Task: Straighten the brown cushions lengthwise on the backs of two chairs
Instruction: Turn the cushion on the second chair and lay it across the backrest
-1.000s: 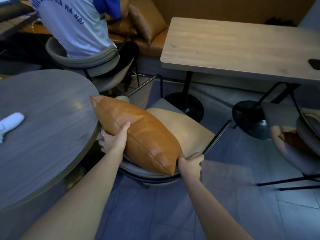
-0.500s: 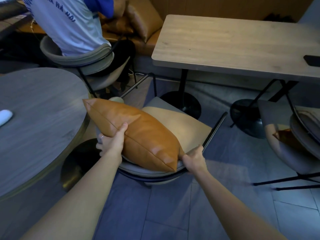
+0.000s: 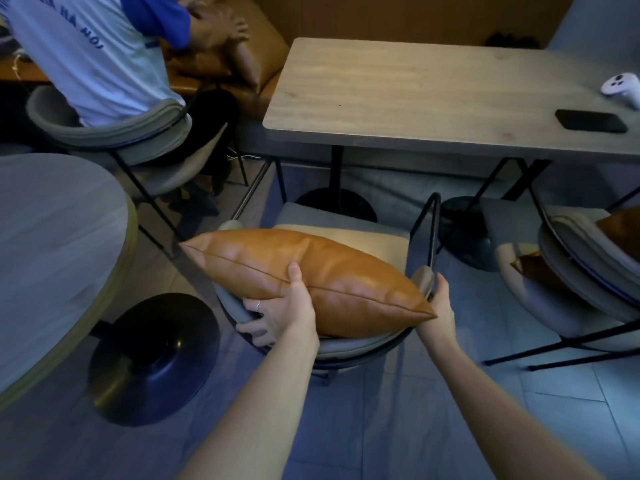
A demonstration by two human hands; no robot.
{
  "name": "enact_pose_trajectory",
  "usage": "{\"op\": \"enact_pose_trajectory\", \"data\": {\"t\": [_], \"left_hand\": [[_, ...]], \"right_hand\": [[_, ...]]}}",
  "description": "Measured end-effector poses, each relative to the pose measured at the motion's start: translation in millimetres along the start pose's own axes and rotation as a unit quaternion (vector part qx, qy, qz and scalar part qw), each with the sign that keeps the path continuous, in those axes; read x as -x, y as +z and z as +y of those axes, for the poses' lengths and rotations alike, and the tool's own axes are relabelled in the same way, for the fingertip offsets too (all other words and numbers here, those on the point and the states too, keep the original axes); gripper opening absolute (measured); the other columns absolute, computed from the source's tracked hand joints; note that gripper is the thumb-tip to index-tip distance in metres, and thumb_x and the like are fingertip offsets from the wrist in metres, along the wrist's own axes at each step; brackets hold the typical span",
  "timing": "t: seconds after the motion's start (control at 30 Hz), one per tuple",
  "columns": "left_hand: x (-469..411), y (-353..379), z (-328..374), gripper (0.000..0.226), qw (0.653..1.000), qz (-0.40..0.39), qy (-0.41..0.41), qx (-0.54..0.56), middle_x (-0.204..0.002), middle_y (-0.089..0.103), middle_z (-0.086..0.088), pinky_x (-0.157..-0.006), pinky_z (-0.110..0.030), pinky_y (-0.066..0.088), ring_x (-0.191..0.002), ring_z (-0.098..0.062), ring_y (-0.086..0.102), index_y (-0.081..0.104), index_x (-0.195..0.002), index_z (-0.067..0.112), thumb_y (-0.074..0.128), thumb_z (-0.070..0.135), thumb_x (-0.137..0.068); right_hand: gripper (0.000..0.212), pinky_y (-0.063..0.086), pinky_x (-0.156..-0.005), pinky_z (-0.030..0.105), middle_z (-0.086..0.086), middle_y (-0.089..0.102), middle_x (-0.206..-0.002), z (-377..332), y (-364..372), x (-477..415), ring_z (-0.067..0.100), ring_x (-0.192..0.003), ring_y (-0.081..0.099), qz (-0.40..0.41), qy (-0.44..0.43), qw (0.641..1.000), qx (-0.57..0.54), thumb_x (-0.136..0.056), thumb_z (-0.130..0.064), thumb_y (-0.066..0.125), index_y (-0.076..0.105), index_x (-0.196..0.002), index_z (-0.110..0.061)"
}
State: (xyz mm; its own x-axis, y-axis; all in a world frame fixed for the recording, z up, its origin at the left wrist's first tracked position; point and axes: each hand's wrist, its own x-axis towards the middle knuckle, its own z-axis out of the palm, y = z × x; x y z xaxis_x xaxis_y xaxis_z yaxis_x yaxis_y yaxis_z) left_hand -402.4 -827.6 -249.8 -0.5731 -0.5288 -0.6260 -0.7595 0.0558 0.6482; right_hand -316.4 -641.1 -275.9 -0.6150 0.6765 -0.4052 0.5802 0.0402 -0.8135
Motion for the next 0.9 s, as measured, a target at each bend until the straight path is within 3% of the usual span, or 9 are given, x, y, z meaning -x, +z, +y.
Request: {"op": "enact_pose_trajectory", "data": {"t": [0.13,0.2,0.27,0.3,0.37,0.47,0.57,0.7,0.9], "left_hand": [[22.6,21.1,-1.2,0.124,0.998,-0.058,-0.021,0.009,-0.165,-0.021,-0.016,-0.118,-0.064,0.018,-0.147,-0.051,0.009,0.0,-0.158,0.028,0.062,0.084,-0.067],[28.6,25.8,0.7,0.123,0.996,-0.086,-0.027,0.021,-0.165,-0.023,-0.015,-0.118,-0.063,0.018,-0.148,-0.051,0.008,-0.001,-0.159,0.03,0.067,0.08,-0.069],[31.0,24.2,4.0,0.124,0.994,-0.106,-0.028,0.021,-0.166,-0.016,-0.016,-0.117,-0.062,0.022,-0.147,-0.05,0.014,0.001,-0.159,0.03,0.07,0.077,-0.067],[29.5,20.2,5.2,0.125,0.993,-0.115,-0.028,0.023,-0.166,-0.008,-0.018,-0.116,-0.061,0.025,-0.145,-0.049,0.019,0.002,-0.159,0.03,0.073,0.076,-0.066],[19.2,6.7,4.1,0.129,0.988,-0.141,-0.024,0.064,-0.164,0.012,-0.018,-0.111,-0.059,0.035,-0.138,-0.045,0.034,0.005,-0.158,0.036,0.079,0.073,-0.059],[-1.7,-21.7,5.0,0.138,0.973,-0.189,-0.012,0.129,-0.157,0.036,-0.01,-0.106,-0.063,0.041,-0.131,-0.039,0.048,0.003,-0.154,0.049,0.084,0.072,-0.045],[-21.6,-35.6,24.4,0.13,0.974,-0.189,0.044,0.118,-0.154,0.044,-0.007,-0.108,-0.061,0.041,-0.131,-0.034,0.05,0.008,-0.156,0.041,0.088,0.064,-0.056],[-29.6,-28.2,46.8,0.131,0.978,-0.184,0.05,0.088,-0.148,0.048,-0.012,-0.107,-0.054,0.044,-0.126,-0.033,0.052,0.02,-0.157,0.023,0.087,0.067,-0.053],[-23.3,-7.3,48.4,0.136,0.976,-0.199,0.043,0.082,-0.145,0.051,-0.011,-0.104,-0.057,0.047,-0.123,-0.036,0.055,0.024,-0.156,0.021,0.085,0.072,-0.046]], "right_hand": [[0.079,0.038,-0.101,0.043,0.015,0.052,-0.149,8.2,-7.3,1.3,0.039,-0.132,0.05,0.049,0.058,0.996,-0.041,-0.089,-0.053,0.051,0.023,-0.159,-0.032],[0.079,0.042,-0.094,0.045,0.013,0.06,-0.134,10.7,-7.2,5.6,0.039,-0.115,0.058,0.054,0.061,0.996,-0.047,-0.081,-0.052,0.041,0.029,-0.157,-0.031],[0.07,0.05,-0.09,0.05,0.013,0.063,-0.123,14.0,-1.9,13.1,0.036,-0.1,0.061,0.052,0.064,0.995,-0.059,-0.085,-0.043,0.041,0.029,-0.154,-0.036],[0.064,0.053,-0.093,0.054,0.013,0.064,-0.125,15.7,2.7,17.5,0.038,-0.102,0.062,0.051,0.067,0.994,-0.067,-0.092,-0.037,0.042,0.026,-0.154,-0.037],[0.064,0.049,-0.1,0.061,0.013,0.059,-0.137,19.7,14.9,26.9,0.042,-0.116,0.06,0.042,0.081,0.991,-0.094,-0.1,-0.029,0.043,0.018,-0.158,-0.038],[0.084,0.043,-0.107,0.065,0.011,0.045,-0.154,22.2,34.0,38.4,0.042,-0.134,0.048,0.013,0.112,0.982,-0.152,-0.096,-0.022,0.056,0.004,-0.161,-0.037],[0.097,0.051,-0.097,0.065,0.018,0.041,-0.153,21.4,41.5,36.0,0.046,-0.129,0.049,-0.001,0.156,0.976,-0.152,-0.091,-0.022,0.065,-0.003,-0.159,-0.036],[0.084,0.059,-0.076,0.063,0.019,0.038,-0.152,22.7,38.7,20.7,0.049,-0.127,0.048,-0.016,0.191,0.974,-0.123,-0.091,-0.026,0.066,0.008,-0.152,-0.026],[0.078,0.059,-0.074,0.065,0.019,0.043,-0.145,17.2,22.1,-9.3,0.051,-0.117,0.054,-0.018,0.172,0.982,-0.072,-0.09,-0.031,0.062,0.009,-0.148,-0.029]]}}
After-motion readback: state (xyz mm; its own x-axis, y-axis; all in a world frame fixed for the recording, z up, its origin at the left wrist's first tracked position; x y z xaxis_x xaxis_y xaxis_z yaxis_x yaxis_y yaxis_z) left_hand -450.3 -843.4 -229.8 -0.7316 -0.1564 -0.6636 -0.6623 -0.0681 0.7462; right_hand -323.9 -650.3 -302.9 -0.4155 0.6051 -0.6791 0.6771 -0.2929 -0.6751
